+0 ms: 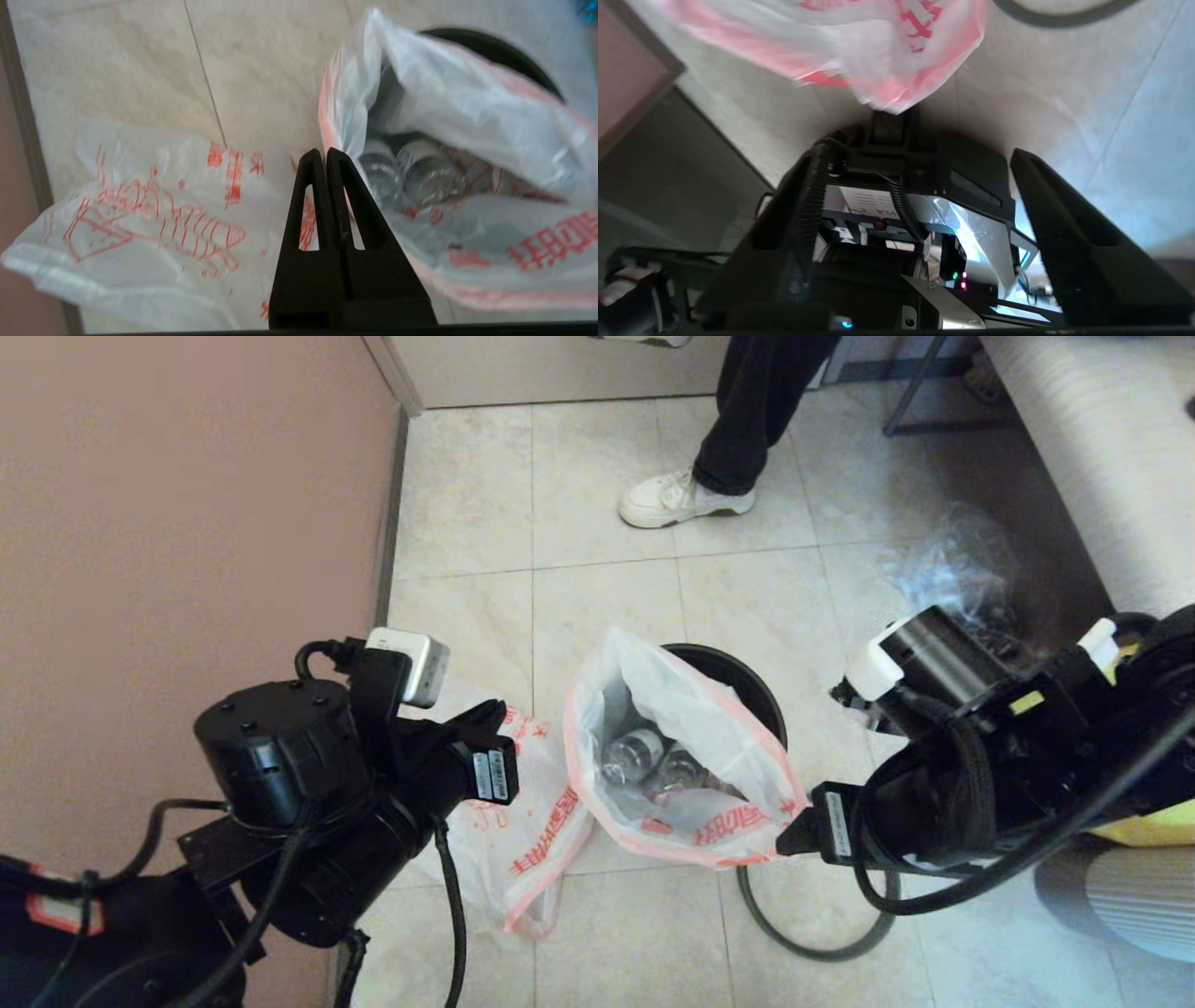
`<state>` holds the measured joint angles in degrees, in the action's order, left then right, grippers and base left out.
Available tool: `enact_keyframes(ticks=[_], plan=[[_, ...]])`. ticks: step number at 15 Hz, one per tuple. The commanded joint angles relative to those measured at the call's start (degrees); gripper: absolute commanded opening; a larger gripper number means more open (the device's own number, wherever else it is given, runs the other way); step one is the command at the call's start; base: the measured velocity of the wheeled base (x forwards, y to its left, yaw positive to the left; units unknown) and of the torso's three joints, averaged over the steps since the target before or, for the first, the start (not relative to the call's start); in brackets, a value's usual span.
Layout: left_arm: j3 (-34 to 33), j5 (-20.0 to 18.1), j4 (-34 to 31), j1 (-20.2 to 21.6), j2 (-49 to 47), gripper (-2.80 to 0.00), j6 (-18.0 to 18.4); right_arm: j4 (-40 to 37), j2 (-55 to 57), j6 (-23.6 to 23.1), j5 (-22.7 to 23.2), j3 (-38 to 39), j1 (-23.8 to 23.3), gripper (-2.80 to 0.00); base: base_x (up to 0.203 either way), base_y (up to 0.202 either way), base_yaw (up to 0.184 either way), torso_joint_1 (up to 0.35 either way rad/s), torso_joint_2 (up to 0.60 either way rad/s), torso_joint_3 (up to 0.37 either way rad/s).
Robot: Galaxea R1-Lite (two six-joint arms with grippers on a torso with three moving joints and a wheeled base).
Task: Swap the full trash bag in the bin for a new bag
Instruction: Place the trash bag on the floor
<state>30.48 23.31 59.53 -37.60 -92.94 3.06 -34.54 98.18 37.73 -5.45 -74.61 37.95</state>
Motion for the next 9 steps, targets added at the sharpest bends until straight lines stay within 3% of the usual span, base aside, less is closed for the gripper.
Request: enact_keyframes(ticks=[1,5,9], plan=[[-0.5,0.1,1.8,-0.2,-1.2,-2.80,0.0,-0.1,3.6,0.3,0.0,0.0,-0.4,0.00,0.000,0.000,0.000,0.000,0.00,0.000],[-0.9,0.0,2.1,-0.1,-1.6,-2.80,0.1,6.6,9.1,0.3,0.0,-0.8,-1.1,0.00,0.000,0.000,0.000,0.000,0.00,0.000],[0.4,0.0,3.3,-0.2,-2.7,-2.80,0.2,7.1,13.4,0.2,-0.2,-4.5,-2.0,0.00,0.000,0.000,0.000,0.000,0.00,0.000]])
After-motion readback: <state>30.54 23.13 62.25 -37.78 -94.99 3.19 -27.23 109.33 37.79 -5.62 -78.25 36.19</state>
